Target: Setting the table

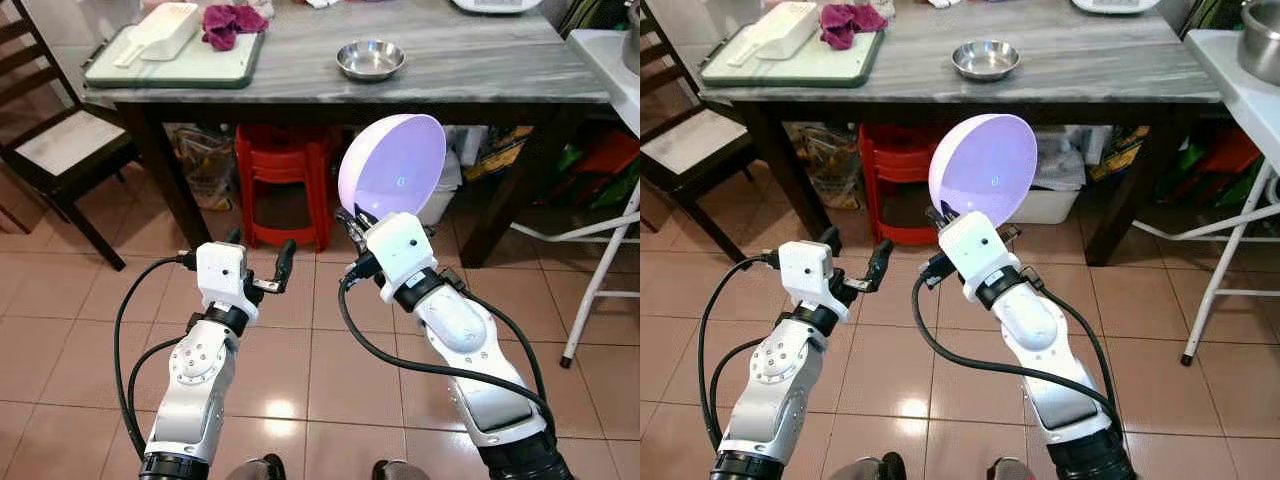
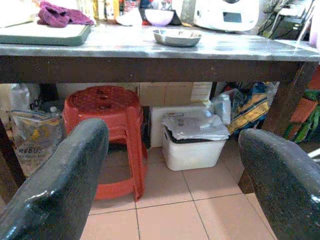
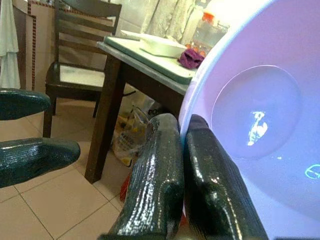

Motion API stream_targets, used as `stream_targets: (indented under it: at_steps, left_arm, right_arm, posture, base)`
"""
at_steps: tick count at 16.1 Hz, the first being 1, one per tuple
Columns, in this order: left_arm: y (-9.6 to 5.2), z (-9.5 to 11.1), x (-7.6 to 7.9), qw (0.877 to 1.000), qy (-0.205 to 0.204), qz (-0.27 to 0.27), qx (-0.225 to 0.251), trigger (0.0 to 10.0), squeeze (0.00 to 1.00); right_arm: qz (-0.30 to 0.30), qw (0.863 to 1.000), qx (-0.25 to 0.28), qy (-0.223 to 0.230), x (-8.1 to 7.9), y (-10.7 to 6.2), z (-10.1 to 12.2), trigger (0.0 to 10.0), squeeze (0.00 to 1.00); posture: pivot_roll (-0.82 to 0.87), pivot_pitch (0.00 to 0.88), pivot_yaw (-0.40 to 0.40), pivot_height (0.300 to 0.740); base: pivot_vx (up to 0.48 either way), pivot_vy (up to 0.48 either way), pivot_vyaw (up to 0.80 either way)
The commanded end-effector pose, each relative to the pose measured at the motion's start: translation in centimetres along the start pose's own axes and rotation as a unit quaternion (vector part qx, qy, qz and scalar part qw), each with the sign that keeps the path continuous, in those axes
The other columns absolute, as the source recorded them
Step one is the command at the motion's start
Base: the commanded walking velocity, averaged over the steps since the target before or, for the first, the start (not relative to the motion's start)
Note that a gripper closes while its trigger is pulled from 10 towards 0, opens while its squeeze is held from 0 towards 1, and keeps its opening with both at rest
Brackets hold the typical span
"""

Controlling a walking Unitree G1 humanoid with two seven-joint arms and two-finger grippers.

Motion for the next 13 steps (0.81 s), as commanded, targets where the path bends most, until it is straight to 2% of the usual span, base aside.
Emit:
stream_targets:
  at_steps: [1,13]
  left_arm:
    - [-0.14,0.27,0.06,1.0,0.001,-0.007,0.005,10.0,0.0]
    - [-0.07,-0.03,0.51,1.0,-0.003,-0.021,-0.001,10.0,0.0]
  right_arm:
    - [-0.007,1.0,0.011,0.001,0.19,-0.03,0.55,10.0,0.0]
    - [-0.01,1.0,0.011,0.0,0.41,0.0,0.54,10.0,0.0]
  posture:
    - [-0.17,0.168,0.028,0.74]
    - [-0.18,0.168,0.028,0.74]
  base:
    - [0.296,0.0,0.0]
    - [0.412,0.0,0.0]
Point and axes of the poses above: a point about 5 cm out from each wrist's last joint towards the gripper, its own y axis pointing out of the wrist towards the gripper, its own z axis along the axis of the wrist's last joint, x = y × z, the point moved 3 cm from there along y, pointing out of the wrist towards the gripper, and after that the axes turned 8 degrees about -y, right-handed, at the moved point
